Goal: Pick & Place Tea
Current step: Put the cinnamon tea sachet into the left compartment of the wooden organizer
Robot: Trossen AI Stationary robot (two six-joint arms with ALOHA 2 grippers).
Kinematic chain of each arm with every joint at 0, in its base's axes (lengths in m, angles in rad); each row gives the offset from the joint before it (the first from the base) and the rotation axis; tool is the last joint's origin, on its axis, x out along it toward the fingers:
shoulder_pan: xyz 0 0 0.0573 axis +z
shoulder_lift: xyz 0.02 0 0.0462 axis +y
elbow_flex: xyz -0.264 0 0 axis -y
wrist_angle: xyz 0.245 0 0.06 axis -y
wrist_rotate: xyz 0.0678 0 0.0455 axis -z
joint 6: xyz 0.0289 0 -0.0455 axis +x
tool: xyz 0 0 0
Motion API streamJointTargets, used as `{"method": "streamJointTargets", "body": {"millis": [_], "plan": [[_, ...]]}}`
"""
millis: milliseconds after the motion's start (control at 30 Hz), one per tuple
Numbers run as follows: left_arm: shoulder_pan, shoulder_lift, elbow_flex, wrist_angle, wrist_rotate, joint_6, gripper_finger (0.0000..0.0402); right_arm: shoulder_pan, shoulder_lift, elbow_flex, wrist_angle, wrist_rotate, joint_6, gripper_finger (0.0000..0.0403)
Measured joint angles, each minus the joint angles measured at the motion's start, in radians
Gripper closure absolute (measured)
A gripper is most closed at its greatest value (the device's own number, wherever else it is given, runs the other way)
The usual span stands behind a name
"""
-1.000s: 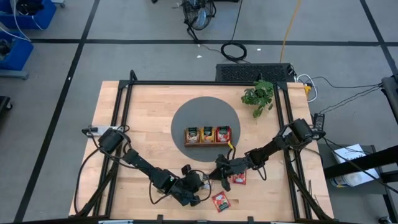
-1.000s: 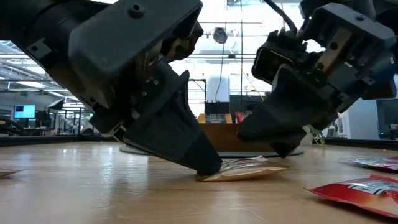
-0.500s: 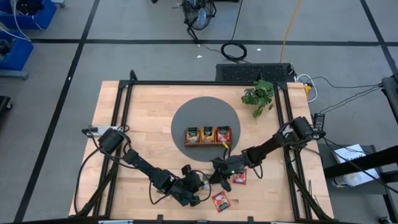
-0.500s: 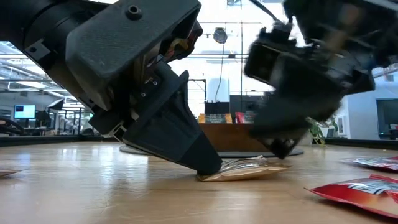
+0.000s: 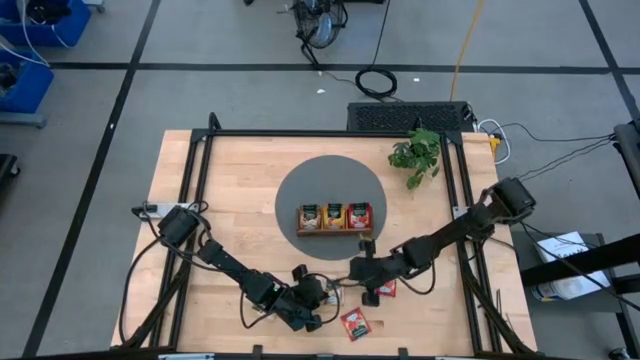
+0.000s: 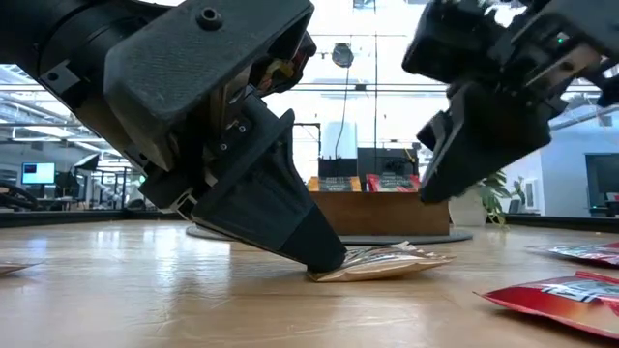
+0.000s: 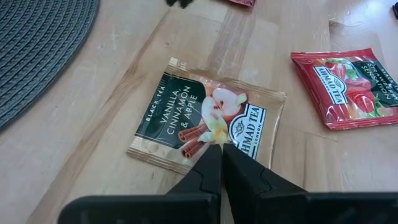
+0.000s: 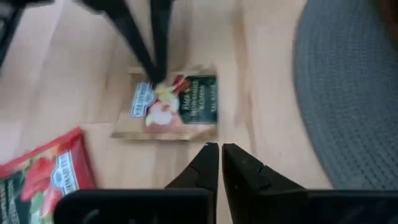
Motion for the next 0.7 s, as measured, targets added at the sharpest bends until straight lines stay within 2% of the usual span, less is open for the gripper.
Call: {"method": "streamJointTargets", "body": {"millis": [167, 333, 533, 700], "plan": [[0.000, 0.000, 0.000, 0.001, -0.001, -0.001, 0.0396, -0.014, 0.083, -0.001, 0.018, -0.021, 0.113, 0.0368], [0.000, 0.000, 0.000, 0.001, -0.003, -0.001, 0.0389, -0.052, 0.143, -0.005, 0.141, -0.163, 0.169, 0.0295], [0.000, 0.000, 0.000, 0.002, -0.006, -0.003, 0.0396, -0.083, 0.145, -0.034, 0.184, -0.235, 0.233, 0.0220], [0.000, 0.001, 0.000, 0.004, -0.013, -0.002, 0.0389, -0.086, 0.153, -0.061, 0.182, -0.242, 0.238, 0.0212]]}}
